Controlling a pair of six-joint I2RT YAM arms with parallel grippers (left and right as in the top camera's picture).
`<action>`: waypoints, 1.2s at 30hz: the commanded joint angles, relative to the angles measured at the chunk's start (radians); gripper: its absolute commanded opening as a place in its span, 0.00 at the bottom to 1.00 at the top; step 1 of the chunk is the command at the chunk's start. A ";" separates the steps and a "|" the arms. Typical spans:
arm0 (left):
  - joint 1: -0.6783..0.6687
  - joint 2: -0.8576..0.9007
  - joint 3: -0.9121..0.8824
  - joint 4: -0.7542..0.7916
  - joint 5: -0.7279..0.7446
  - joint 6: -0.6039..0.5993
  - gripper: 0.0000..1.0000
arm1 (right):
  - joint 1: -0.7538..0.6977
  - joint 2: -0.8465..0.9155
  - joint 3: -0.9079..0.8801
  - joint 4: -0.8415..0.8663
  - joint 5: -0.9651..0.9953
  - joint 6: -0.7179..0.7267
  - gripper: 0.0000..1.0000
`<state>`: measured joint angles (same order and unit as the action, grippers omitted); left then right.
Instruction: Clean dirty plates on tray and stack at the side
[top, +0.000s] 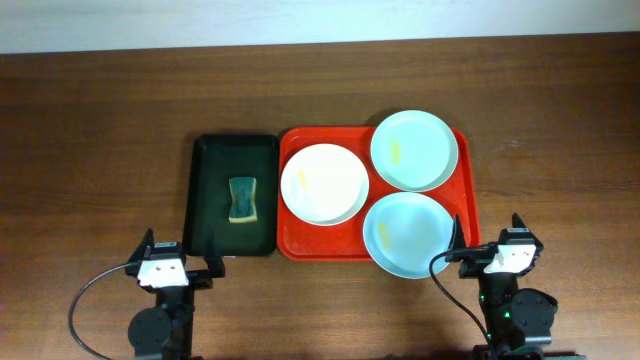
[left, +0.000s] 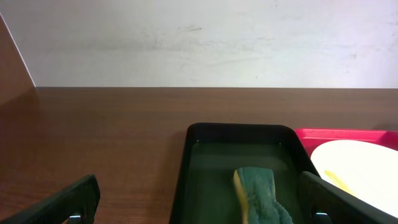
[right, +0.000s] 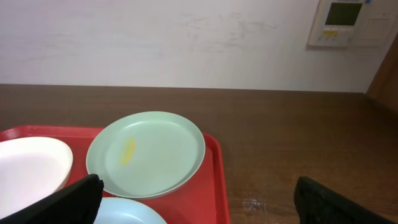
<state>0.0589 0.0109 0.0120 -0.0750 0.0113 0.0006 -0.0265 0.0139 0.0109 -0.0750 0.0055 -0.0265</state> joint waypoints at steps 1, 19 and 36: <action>-0.004 0.000 0.024 -0.003 0.025 0.012 0.99 | -0.008 -0.007 -0.005 -0.007 -0.002 0.000 0.99; -0.004 0.266 0.546 -0.460 0.082 0.012 0.99 | -0.008 -0.007 -0.005 -0.007 -0.002 0.000 0.99; -0.004 0.979 1.139 -0.885 0.369 0.012 0.99 | -0.008 -0.007 -0.005 -0.007 -0.002 0.000 0.98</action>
<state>0.0589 0.8978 1.1027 -0.9493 0.2508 0.0010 -0.0265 0.0139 0.0109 -0.0750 0.0051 -0.0265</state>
